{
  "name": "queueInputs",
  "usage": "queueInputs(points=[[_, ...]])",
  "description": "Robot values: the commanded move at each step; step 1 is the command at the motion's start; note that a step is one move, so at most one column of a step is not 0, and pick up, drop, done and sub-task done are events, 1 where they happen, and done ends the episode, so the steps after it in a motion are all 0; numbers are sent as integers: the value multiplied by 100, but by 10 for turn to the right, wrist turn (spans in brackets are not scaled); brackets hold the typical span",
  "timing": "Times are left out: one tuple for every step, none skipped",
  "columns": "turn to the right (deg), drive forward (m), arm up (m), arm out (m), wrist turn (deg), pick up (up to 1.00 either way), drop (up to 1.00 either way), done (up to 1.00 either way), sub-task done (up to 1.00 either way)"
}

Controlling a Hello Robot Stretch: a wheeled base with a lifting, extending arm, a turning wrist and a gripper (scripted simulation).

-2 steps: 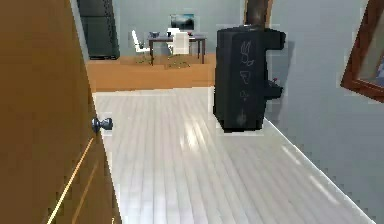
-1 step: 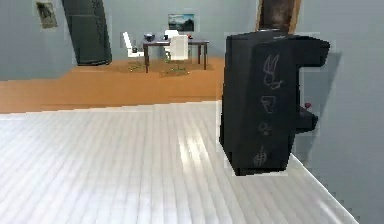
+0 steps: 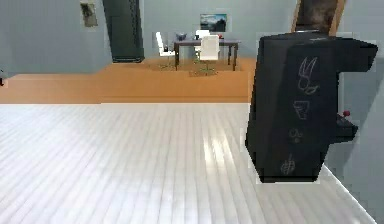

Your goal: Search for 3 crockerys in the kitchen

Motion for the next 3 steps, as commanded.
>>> queueInputs(points=[[0, 40, 0, 0, 0, 0, 0, 0, 0], [-30, 0, 0, 0, 0, 0, 0, 0, 0], [450, 0, 0, 0, 0, 0, 0, 0, 0]])
